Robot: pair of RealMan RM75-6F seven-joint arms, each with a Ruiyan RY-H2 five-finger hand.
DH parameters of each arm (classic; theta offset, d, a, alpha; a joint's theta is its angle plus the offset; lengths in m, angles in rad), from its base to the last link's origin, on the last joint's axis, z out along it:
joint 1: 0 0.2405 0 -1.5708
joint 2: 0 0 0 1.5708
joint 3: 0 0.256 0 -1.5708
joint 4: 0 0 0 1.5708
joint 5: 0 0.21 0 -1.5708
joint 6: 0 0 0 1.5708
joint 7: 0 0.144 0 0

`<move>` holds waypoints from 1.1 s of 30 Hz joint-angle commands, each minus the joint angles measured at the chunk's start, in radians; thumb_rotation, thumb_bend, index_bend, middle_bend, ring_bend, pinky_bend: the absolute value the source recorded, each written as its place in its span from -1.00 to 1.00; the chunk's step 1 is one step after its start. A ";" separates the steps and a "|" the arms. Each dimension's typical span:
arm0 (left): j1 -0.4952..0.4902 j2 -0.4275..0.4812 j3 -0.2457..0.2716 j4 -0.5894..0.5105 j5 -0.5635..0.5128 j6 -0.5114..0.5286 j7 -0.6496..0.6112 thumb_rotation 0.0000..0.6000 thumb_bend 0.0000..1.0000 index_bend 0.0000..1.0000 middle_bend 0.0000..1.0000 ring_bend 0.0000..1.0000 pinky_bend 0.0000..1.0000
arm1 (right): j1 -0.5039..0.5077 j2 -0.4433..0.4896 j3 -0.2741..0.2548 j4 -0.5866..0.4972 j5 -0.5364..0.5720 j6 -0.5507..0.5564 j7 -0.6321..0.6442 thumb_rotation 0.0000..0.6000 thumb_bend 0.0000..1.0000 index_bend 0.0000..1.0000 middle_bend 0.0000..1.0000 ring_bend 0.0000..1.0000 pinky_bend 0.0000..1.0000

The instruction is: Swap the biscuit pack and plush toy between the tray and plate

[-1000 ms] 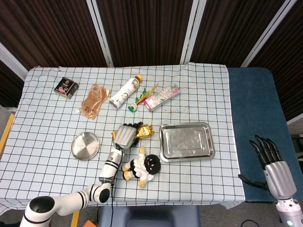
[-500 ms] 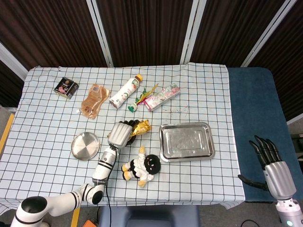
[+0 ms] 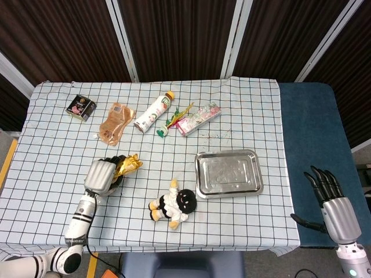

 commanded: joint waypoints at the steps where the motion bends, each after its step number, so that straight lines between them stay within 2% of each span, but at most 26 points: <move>1: 0.024 -0.005 0.023 0.008 0.011 0.014 -0.014 1.00 0.26 -0.17 0.30 0.31 0.48 | 0.001 -0.002 0.000 -0.002 0.001 -0.003 -0.002 1.00 -0.90 -0.98 -1.00 -1.00 -1.00; 5: 0.032 -0.040 0.022 0.066 0.015 0.009 -0.036 1.00 0.25 -0.17 0.27 0.29 0.48 | 0.001 -0.001 -0.004 -0.003 -0.004 -0.006 -0.003 1.00 -0.90 -0.97 -1.00 -1.00 -1.00; 9: 0.037 -0.072 0.018 0.131 0.047 0.026 -0.070 1.00 0.22 -0.18 0.15 0.18 0.47 | 0.002 0.003 -0.003 -0.003 0.001 -0.008 0.003 1.00 -0.90 -0.97 -1.00 -1.00 -1.00; 14: 0.045 -0.094 0.021 0.170 0.080 0.038 -0.094 1.00 0.19 -0.36 -0.09 -0.03 0.34 | 0.001 0.004 -0.001 -0.005 0.002 -0.004 0.007 1.00 -0.90 -0.96 -1.00 -1.00 -1.00; 23: 0.058 -0.079 0.021 0.157 0.090 0.020 -0.089 1.00 0.13 -0.61 -0.35 -0.26 0.11 | 0.002 0.003 -0.002 -0.003 0.001 -0.008 0.003 1.00 -0.90 -0.95 -1.00 -1.00 -1.00; 28: 0.061 -0.041 0.018 0.101 0.056 -0.029 -0.081 1.00 -0.02 -0.90 -0.66 -0.63 -0.12 | 0.002 0.002 -0.003 -0.005 0.003 -0.011 -0.003 1.00 -0.90 -0.95 -1.00 -1.00 -1.00; 33: 0.064 -0.024 0.012 0.079 0.037 -0.042 -0.052 1.00 -0.08 -1.00 -0.87 -0.84 -0.39 | 0.003 0.001 -0.003 -0.005 0.004 -0.014 -0.006 1.00 -0.90 -0.95 -1.00 -1.00 -1.00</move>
